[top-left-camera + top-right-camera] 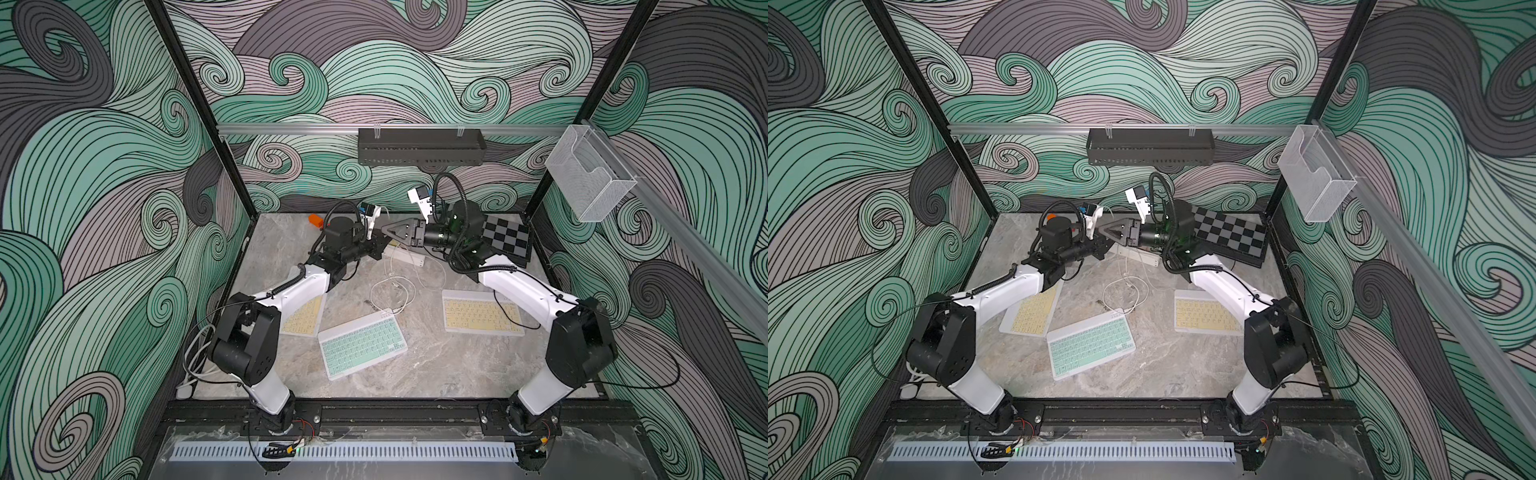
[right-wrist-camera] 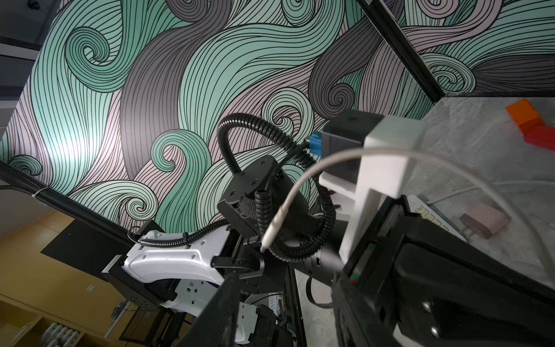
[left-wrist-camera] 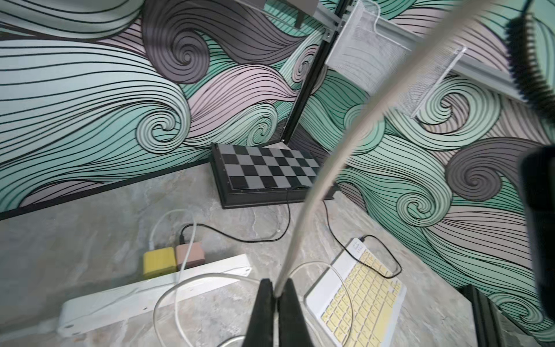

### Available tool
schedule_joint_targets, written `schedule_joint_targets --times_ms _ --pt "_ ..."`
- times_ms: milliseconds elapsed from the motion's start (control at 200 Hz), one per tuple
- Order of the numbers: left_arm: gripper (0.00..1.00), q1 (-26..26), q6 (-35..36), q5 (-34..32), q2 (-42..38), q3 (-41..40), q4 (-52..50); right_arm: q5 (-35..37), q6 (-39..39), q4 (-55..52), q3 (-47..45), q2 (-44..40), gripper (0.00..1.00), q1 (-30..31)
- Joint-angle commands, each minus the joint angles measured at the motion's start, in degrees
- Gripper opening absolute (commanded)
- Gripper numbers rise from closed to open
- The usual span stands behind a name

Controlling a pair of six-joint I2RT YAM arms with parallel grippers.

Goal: Unplug the wireless keyboard
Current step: Place the power cord at the center of the board.

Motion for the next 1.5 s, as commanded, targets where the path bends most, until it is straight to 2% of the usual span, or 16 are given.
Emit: schedule_joint_targets --times_ms 0,75,125,315,505,650,811,1031,1296,1496 --pt "0.0 5.3 3.9 -0.5 -2.8 5.6 -7.2 -1.1 -1.3 -0.6 -1.5 -3.0 0.68 -1.1" --pt "0.0 9.0 4.8 0.6 -3.7 8.2 -9.8 -1.1 -2.8 -1.7 -2.6 -3.6 0.75 -1.4" --pt "0.0 11.1 5.7 1.4 -4.2 10.0 -11.1 -0.8 -3.5 -2.2 -3.7 -4.0 0.76 -1.6" --pt "0.0 15.7 14.2 1.9 -3.0 19.4 -22.8 -0.2 -7.5 -5.3 -7.4 -5.8 0.76 -2.5" --pt "0.0 20.0 19.0 0.2 -0.2 25.7 -26.7 1.8 -12.0 -10.5 -10.5 -7.3 0.76 -4.4" --pt "0.0 22.9 20.7 1.7 3.7 31.9 -29.9 5.8 -17.4 -17.1 -11.2 -8.5 0.74 -4.8" --pt "0.0 24.8 21.5 1.8 7.1 32.2 -29.9 9.3 -21.2 -21.9 -11.3 -8.7 0.73 -4.9" --pt "0.0 26.7 22.5 0.2 11.5 28.3 -29.4 13.0 -25.7 -26.6 -11.3 -7.9 0.71 -4.9" --pt "0.0 30.3 22.1 -8.4 15.1 24.2 -33.3 21.6 -29.6 -31.2 -12.6 -8.6 0.72 -5.1" --pt "0.0 32.6 20.3 -14.6 17.1 22.9 -37.0 23.3 -28.6 -30.8 -14.0 -7.8 0.72 -6.0"
